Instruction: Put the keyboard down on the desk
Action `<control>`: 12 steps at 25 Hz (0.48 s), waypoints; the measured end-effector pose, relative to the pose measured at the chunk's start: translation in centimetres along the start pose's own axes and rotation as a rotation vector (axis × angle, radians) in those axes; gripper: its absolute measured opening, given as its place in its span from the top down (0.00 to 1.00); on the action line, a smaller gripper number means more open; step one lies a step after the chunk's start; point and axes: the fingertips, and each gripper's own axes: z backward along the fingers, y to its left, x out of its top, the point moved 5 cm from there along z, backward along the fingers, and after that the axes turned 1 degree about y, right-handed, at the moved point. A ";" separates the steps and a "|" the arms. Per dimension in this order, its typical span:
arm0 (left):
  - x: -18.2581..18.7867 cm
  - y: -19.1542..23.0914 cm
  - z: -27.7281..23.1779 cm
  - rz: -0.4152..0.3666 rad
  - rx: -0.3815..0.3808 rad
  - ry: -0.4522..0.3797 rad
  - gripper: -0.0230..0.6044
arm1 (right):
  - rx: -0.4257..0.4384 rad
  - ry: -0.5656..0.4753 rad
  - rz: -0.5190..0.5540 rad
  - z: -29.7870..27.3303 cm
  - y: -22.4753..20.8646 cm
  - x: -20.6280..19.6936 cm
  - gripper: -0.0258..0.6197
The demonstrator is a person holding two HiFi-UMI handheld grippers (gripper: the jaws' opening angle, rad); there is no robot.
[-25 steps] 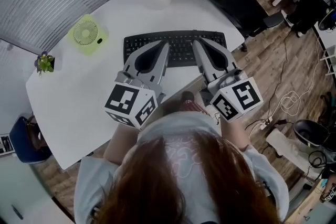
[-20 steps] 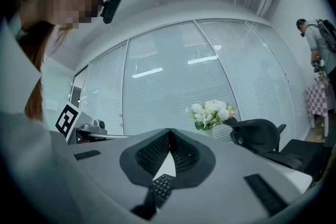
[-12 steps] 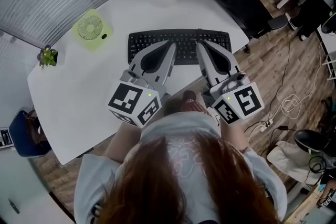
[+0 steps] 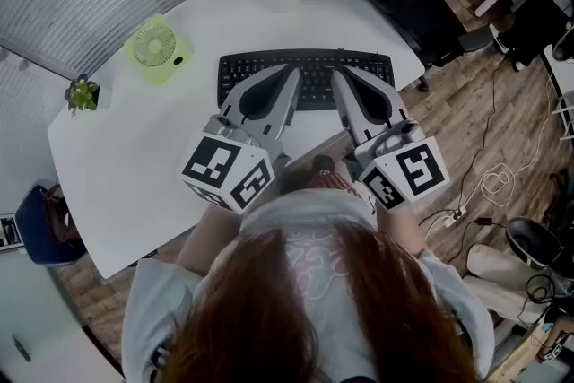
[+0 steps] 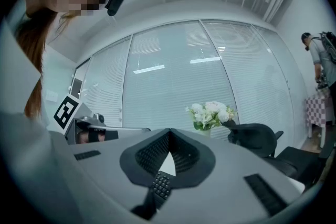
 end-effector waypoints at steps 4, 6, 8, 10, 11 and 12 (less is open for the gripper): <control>-0.1 0.0 -0.3 0.006 0.005 -0.002 0.95 | 0.006 0.005 -0.014 -0.1 -0.3 -0.1 0.96; -0.1 0.0 -0.4 0.011 0.004 -0.008 0.95 | 0.011 0.007 -0.016 -0.2 -0.3 -0.2 0.96; -0.1 0.0 -0.6 0.010 0.003 -0.013 0.95 | 0.015 0.008 -0.018 -0.3 -0.5 -0.2 0.96; -0.2 0.0 -0.7 0.011 0.003 -0.014 0.95 | 0.016 0.011 -0.018 -0.3 -0.6 -0.3 0.96; -0.2 -0.1 -0.7 0.011 0.003 -0.013 0.95 | 0.017 0.013 -0.018 -0.4 -0.7 -0.4 0.96; -0.2 -0.1 -0.7 0.012 0.003 -0.013 0.95 | 0.019 0.016 -0.020 -0.4 -0.8 -0.5 0.96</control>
